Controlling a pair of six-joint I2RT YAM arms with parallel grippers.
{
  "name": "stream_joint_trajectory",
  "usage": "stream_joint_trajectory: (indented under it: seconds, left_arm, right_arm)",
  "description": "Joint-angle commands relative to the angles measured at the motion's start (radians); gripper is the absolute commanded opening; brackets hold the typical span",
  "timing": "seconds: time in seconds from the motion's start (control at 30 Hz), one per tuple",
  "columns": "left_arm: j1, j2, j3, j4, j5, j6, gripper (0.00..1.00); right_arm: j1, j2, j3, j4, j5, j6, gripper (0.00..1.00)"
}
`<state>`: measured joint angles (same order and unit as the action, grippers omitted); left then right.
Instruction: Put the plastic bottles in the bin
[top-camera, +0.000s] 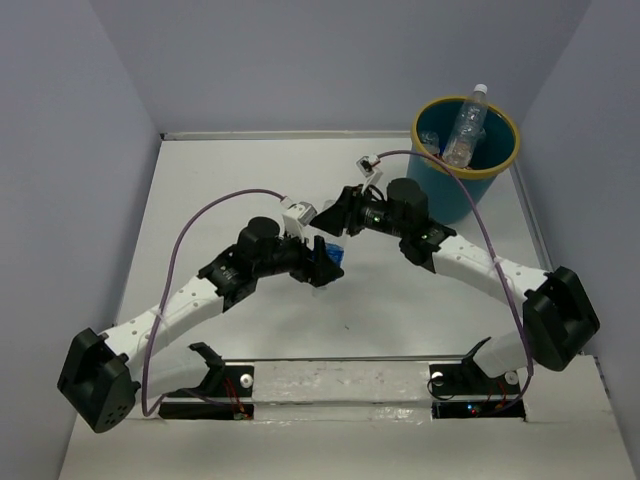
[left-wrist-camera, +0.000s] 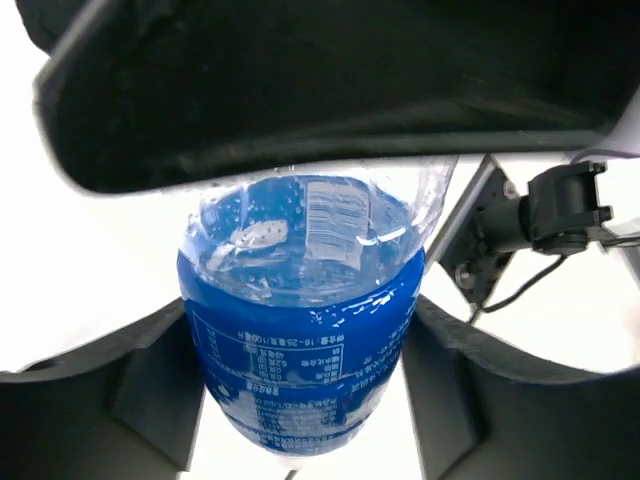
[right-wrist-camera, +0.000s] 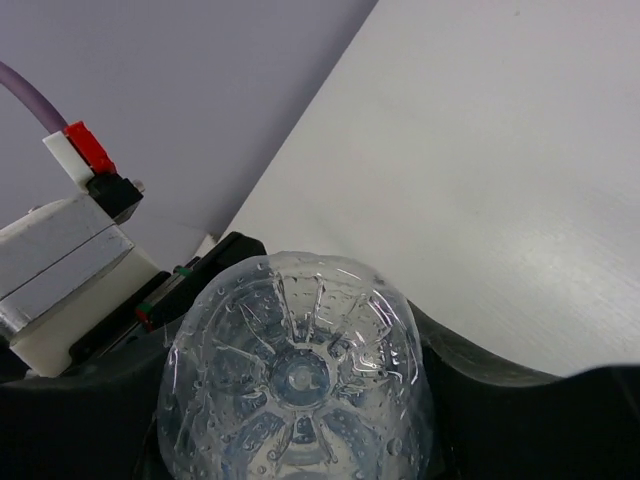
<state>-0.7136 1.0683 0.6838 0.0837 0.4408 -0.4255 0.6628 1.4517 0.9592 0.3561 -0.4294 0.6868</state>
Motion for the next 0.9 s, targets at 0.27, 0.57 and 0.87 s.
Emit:
stream_joint_trajectory:
  seconds: [0.27,0.57,0.87]
  left_arm:
    - [-0.015,-0.171,0.235,-0.277,-0.293,0.177,0.99]
    - [0.006,-0.283,0.112,-0.216,-0.530,0.211,0.99]
    - [0.048,-0.263,0.105,-0.223,-0.475,0.222,0.99]
  right_arm:
    - [-0.208,-0.140,0.431,-0.269,0.498,-0.355,0.22]
    - [-0.433,0.096,0.736,-0.279,0.888,-0.676,0.22]
    - [-0.459,0.277,0.753,-0.316,0.894,-0.750,0.23]
